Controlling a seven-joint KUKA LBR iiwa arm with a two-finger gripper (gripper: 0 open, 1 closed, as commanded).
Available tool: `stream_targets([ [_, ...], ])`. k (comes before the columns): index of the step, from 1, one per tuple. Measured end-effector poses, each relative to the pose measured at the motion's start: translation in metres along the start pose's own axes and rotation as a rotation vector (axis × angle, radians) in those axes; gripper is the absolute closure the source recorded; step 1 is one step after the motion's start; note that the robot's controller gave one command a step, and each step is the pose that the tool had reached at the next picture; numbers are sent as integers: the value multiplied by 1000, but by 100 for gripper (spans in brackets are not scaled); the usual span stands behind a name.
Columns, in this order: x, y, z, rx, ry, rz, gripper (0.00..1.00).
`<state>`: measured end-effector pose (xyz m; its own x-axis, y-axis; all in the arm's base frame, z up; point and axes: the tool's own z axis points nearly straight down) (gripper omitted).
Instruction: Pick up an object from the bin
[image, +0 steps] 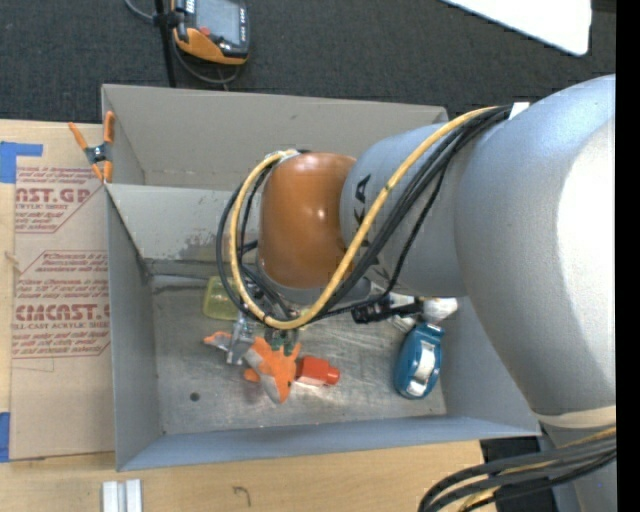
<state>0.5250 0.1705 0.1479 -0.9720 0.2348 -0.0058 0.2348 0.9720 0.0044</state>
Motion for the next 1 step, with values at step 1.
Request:
stream_targets([
  [1,4,-2,-19,8,13,8,100],
])
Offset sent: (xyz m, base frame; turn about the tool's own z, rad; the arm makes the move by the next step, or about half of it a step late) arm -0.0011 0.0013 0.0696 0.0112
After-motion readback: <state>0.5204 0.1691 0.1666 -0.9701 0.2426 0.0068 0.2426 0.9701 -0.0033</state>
